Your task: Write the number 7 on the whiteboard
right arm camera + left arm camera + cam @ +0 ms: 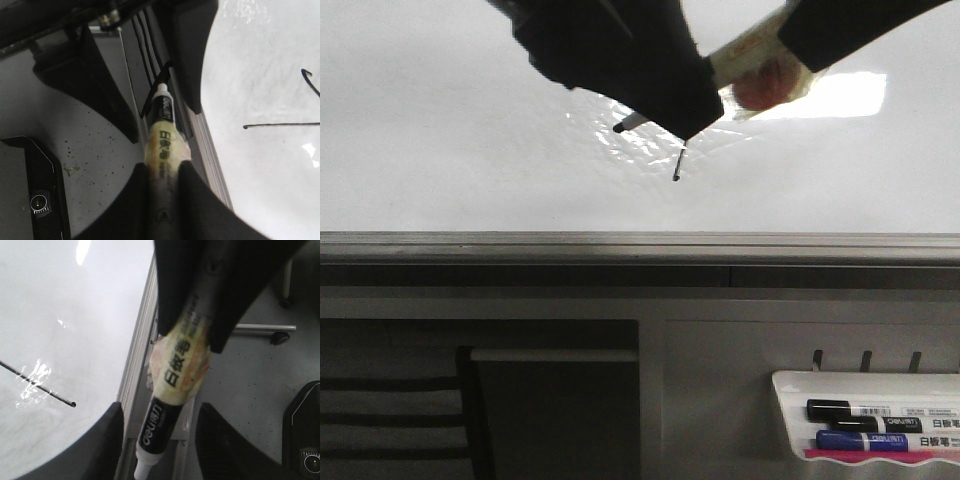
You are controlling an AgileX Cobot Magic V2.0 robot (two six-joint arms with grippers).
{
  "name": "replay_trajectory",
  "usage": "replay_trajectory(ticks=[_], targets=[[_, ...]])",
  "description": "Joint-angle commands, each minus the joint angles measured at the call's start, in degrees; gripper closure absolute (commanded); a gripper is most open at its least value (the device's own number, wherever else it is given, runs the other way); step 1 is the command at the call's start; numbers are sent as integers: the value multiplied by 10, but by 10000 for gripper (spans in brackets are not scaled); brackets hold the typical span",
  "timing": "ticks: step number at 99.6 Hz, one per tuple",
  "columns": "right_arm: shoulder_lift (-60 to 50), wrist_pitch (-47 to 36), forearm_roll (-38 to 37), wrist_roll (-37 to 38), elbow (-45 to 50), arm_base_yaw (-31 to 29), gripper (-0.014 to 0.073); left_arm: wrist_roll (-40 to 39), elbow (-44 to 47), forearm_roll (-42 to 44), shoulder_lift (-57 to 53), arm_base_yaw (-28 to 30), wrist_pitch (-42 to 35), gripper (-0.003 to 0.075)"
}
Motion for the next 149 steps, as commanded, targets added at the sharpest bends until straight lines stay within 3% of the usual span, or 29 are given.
replay_trajectory(ticks=[1, 41, 77, 104, 125, 135, 149], targets=[[-11, -20, 11, -7, -19, 0, 638, -1, -21, -8, -17, -3, -36, 407], [-11, -22, 54, -7, -19, 0, 638, -1, -21, -8, -17, -3, -36, 407], [-11, -20, 35, -7, -19, 0, 638, -1, -21, -8, -17, -3, -35, 412], [-10, -18, 47, -7, -19, 0, 638, -1, -21, -8, -17, -3, -35, 639], [-10, -17, 47, -7, -19, 0, 633, -1, -21, -8, -17, -3, -35, 741], [-12, -20, 38, -7, -19, 0, 533, -1, -21, 8, -22, -3, -22, 741], [-32, -24, 37, 34, -20, -19, 265, -43, -21, 46, -41, 15, 21, 741]])
